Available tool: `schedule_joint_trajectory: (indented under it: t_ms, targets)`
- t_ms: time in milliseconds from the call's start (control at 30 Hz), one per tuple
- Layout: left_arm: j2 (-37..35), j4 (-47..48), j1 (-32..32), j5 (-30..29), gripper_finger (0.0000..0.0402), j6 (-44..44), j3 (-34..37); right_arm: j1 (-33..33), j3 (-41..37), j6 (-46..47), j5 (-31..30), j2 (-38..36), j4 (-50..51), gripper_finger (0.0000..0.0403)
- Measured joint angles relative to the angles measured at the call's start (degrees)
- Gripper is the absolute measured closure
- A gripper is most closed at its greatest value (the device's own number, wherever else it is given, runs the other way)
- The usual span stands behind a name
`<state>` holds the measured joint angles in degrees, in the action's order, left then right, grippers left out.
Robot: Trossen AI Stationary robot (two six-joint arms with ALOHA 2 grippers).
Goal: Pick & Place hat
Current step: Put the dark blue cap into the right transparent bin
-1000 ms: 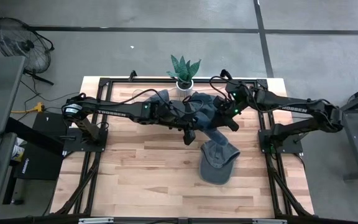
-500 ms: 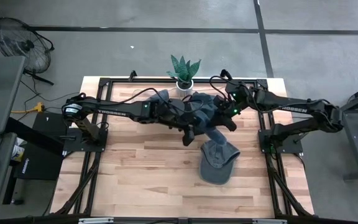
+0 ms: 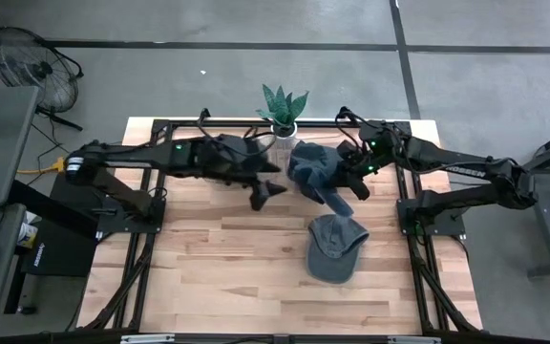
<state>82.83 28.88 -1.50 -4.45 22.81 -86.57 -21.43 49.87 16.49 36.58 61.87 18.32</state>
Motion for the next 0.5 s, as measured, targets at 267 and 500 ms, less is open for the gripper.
schedule_joint_trajectory:
  t_ms: [267,500]
  targets:
    - [-1.68,6.48,-0.02,-2.1,0.0104,0.19,0.29,-1.98,11.92,-13.33,-10.91,0.12,17.26,0.0403]
    - [-1.0,9.12,-0.02,-1.97,0.0115,0.96,0.27,-2.88,21.89,-29.68,-25.35,2.81,28.86,0.0403]
